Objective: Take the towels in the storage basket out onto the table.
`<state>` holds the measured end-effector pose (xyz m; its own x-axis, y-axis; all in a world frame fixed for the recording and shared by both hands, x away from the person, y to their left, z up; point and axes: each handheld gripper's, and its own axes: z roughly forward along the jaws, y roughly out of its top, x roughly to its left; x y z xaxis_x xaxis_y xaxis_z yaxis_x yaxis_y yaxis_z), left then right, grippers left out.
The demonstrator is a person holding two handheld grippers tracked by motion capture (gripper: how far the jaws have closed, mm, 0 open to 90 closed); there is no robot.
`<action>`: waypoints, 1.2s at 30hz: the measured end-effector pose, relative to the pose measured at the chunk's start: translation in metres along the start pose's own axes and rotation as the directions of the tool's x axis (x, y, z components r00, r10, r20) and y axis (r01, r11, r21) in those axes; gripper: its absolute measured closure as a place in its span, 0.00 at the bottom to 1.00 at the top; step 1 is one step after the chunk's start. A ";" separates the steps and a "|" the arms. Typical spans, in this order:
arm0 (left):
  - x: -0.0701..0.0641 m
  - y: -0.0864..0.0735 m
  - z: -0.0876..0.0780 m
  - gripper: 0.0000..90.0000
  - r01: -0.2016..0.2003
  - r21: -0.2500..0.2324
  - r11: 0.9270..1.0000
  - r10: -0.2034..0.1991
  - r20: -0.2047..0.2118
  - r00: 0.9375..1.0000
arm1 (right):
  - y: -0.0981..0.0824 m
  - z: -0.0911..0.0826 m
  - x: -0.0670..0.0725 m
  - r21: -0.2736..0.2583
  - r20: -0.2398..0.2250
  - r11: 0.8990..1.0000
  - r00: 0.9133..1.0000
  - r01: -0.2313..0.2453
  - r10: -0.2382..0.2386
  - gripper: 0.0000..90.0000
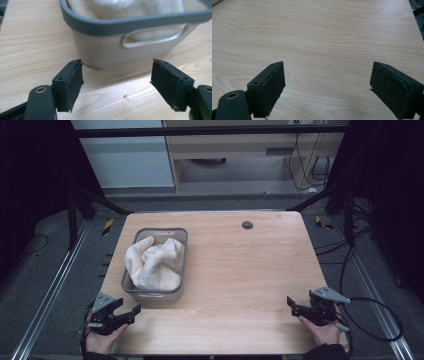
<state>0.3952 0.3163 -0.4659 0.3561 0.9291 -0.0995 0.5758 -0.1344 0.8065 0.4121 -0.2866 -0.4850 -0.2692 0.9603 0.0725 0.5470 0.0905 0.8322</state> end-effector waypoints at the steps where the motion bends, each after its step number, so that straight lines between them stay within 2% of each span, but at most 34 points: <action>1: -0.001 0.000 -0.001 0.28 0.003 -0.005 1.000 -0.003 0.004 1.000 | 0.000 -0.001 0.001 -0.008 -0.005 1.000 1.000 -0.009 0.009 0.15; 5: -0.002 0.002 -0.004 0.29 -0.003 -0.018 1.000 0.003 0.010 1.000 | 0.001 -0.005 0.002 -0.029 -0.009 0.999 1.000 -0.015 0.015 0.15; 6: -0.003 0.004 -0.007 0.29 0.008 -0.033 0.999 -0.007 0.023 1.000 | 0.001 -0.006 0.003 -0.039 -0.012 0.999 1.000 -0.005 0.005 0.15; 15: -0.006 0.012 -0.018 0.31 0.007 -0.085 0.996 -0.004 0.032 0.999 | 0.001 -0.003 0.010 -0.014 -0.040 1.000 0.999 0.008 -0.009 0.14; 17: -0.006 0.013 -0.019 0.32 0.014 -0.088 0.996 -0.011 0.039 0.999 | 0.000 -0.002 0.010 -0.004 -0.040 1.000 0.999 0.022 -0.022 0.14; 21: -0.007 0.015 -0.021 0.32 0.019 -0.095 0.995 -0.015 0.048 0.999 | 0.000 -0.002 0.012 0.000 -0.050 1.000 0.999 0.018 -0.018 0.14; 36: -0.010 0.027 -0.027 0.30 0.012 -0.115 0.993 -0.005 0.064 0.998 | -0.001 0.001 0.014 0.020 -0.049 0.999 0.998 0.042 -0.041 0.14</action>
<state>0.3877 0.3129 -0.4274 0.3997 0.9058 -0.1407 0.4920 -0.0825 0.8667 0.4088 -0.2733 -0.4857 -0.3304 0.9416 0.0652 0.5508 0.1363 0.8235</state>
